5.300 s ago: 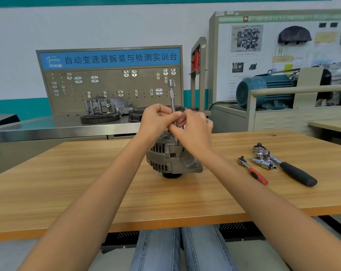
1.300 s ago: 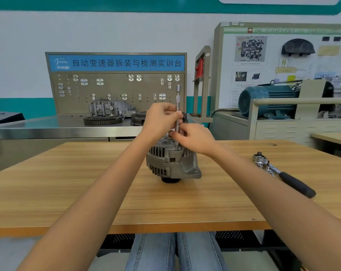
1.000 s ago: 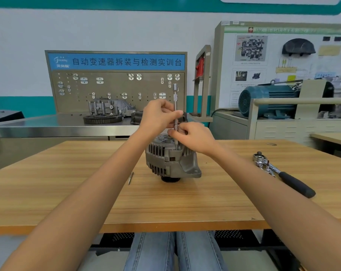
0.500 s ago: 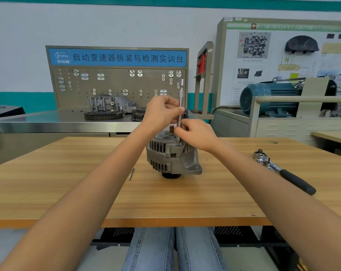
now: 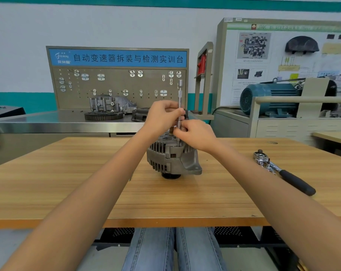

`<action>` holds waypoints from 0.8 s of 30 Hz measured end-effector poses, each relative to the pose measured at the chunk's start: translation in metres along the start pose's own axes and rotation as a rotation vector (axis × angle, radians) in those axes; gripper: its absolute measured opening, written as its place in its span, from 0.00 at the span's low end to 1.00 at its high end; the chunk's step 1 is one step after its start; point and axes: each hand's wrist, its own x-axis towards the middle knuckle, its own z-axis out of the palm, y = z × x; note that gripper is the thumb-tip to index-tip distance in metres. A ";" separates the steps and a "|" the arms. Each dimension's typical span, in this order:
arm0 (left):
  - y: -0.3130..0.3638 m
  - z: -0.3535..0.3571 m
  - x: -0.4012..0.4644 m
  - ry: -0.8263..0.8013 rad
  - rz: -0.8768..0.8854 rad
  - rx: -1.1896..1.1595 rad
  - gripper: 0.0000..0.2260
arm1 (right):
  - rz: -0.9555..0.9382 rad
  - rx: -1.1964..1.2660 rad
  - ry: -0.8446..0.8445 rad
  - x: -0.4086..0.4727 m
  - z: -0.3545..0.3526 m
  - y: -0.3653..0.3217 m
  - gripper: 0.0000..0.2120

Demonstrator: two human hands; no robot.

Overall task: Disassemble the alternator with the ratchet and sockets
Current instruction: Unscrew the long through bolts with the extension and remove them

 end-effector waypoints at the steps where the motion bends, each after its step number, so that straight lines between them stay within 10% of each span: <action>1: -0.001 0.000 0.000 0.017 -0.009 -0.010 0.06 | -0.003 -0.013 -0.001 0.000 0.000 0.000 0.18; 24: -0.010 0.008 -0.003 0.069 0.055 -0.036 0.04 | -0.010 -0.036 -0.006 0.001 0.000 -0.001 0.16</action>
